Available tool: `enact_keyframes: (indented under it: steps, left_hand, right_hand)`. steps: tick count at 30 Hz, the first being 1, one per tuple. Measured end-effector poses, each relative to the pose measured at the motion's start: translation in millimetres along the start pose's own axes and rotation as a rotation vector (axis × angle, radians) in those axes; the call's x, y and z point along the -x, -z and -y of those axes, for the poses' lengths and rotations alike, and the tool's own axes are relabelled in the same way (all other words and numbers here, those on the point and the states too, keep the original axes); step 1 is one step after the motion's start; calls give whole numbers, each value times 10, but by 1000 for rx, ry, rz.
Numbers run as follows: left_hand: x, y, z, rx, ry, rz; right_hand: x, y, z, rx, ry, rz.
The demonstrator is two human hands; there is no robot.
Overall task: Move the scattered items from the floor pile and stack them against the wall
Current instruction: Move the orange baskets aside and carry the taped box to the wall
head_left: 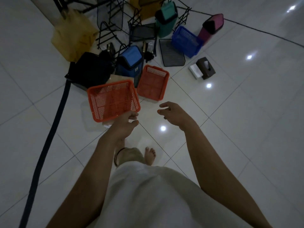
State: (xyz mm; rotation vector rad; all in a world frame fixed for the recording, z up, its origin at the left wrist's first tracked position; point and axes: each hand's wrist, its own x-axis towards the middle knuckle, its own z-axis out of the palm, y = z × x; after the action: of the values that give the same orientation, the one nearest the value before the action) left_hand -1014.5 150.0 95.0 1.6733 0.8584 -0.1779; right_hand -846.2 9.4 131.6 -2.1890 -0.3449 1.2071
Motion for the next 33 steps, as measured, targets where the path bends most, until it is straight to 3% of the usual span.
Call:
enact_keyframes:
  steps: [7, 15, 22, 29, 33]
  left_hand:
    - [-568, 584, 30, -53, 70, 162]
    - [-1140, 1340, 394, -142, 147, 173]
    - [-1536, 1359, 1336, -204, 279, 188]
    - [-2267, 1140, 2242, -417, 244, 270]
    - [-2657, 920, 2507, -596, 148, 240]
  right_hand:
    - [-436, -171, 385, 0, -100, -33]
    - [-1167, -888, 728, 157, -101, 124]
    - [-1992, -1516, 420, 371, -71, 357]
    - [-2981, -1961, -172, 582, 27, 367]
    - [-3365, -2215, -481, 712, 103, 272]
